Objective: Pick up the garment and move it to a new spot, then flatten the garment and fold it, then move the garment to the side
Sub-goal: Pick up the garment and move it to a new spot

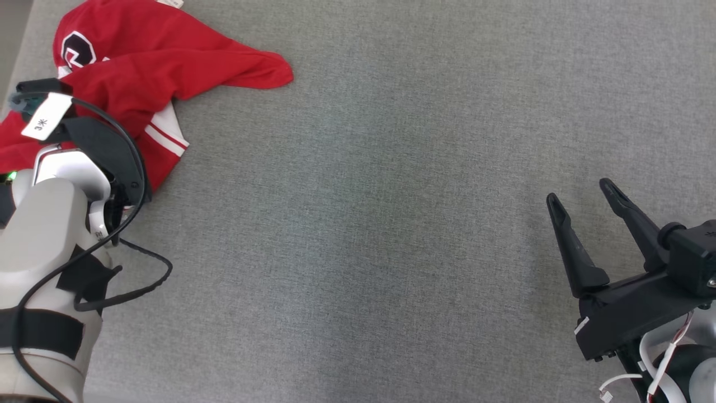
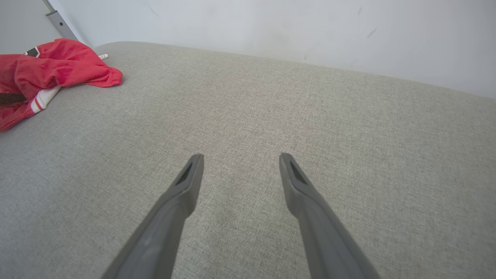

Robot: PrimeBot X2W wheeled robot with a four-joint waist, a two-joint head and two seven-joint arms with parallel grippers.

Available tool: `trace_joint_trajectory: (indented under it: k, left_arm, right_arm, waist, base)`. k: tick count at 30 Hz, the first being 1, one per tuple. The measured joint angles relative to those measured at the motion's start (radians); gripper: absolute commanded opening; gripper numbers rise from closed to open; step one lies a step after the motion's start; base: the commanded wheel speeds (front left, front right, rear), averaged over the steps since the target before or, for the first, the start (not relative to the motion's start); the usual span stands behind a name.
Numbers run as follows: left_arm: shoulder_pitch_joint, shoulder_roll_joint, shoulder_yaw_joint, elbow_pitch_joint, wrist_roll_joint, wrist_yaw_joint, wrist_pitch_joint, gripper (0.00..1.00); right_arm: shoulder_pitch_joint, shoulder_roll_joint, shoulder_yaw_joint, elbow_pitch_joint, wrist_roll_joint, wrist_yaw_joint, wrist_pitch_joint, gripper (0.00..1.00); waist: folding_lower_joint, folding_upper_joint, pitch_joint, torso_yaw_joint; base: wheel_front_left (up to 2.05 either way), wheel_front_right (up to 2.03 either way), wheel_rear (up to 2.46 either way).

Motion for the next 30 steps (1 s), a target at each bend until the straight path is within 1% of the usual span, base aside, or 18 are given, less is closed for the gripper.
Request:
trace_joint_trajectory:
  k: [2, 4, 5, 10, 12, 21, 26, 27, 30]
  left_arm:
    - [-0.001, -0.003, -0.001, 0.008, 0.0, -0.007, -0.007, 0.0]
    - [0.0, -0.024, 0.018, 0.019, -0.02, -0.011, -0.031, 0.0]
    - [0.0, -0.024, 0.018, 0.019, -0.02, -0.011, -0.031, 0.0]
    - [0.008, -0.052, 0.028, 0.036, -0.037, -0.038, -0.071, 0.0]
    - [0.01, -0.057, 0.029, 0.04, -0.043, -0.044, -0.08, 0.0]
    - [0.024, -0.062, 0.019, 0.052, -0.042, -0.096, -0.138, 0.0]
    - [0.024, -0.102, 0.011, 0.051, -0.043, -0.136, -0.165, 0.0]
    - [0.025, -0.117, 0.006, 0.052, -0.043, -0.152, -0.173, 0.0]
    - [0.029, -0.137, -0.012, 0.052, -0.043, -0.167, -0.187, 0.0]
  right_arm:
    - [-0.001, 0.002, 0.003, 0.007, 0.0, 0.0, 0.0, 1.0]
    - [-0.006, 0.014, 0.009, 0.022, 0.0, 0.0, -0.002, 1.0]
    - [-0.006, 0.014, 0.009, 0.022, 0.0, 0.0, -0.002, 1.0]
    - [-0.011, 0.034, 0.011, 0.069, 0.017, 0.0, -0.02, 1.0]
    - [-0.023, 0.043, 0.012, 0.089, 0.018, 0.0, -0.029, 1.0]
    - [-0.031, 0.093, 0.026, 0.199, 0.044, 0.0, -0.093, 1.0]
    - [-0.031, 0.122, 0.025, 0.251, 0.057, -0.008, -0.136, 1.0]
    - [-0.031, 0.135, 0.025, 0.272, 0.068, -0.008, -0.152, 1.0]
    - [-0.026, 0.145, 0.025, 0.303, 0.071, -0.008, -0.171, 1.0]
  waist:
    - [0.0, -0.0001, -0.005, 0.005]
    - [0.0, -0.0001, -0.017, 0.012]
    - [0.0, -0.0001, -0.017, 0.012]
    - [0.0, -0.0001, -0.048, 0.022]
    - [0.0, -0.0001, -0.065, 0.026]
    - [-0.0003, -0.0002, -0.169, 0.04]
    - [-0.0002, -0.0001, -0.238, 0.035]
    - [-0.0003, -0.0002, -0.266, 0.03]
    - [-0.0003, -0.0002, -0.308, 0.018]
  base:
    - [0.0, 0.0, 0.0]
    - [0.0, 0.0, 0.0]
    - [0.0, 0.0, 0.0]
    - [0.0, 0.0, 0.0]
    - [0.0, 0.0, 0.0]
    - [0.0, 0.0, 0.0]
    - [0.0, 0.0, 0.0]
    - [0.0, 0.0, 0.0]
    - [0.0, 0.0, 0.0]
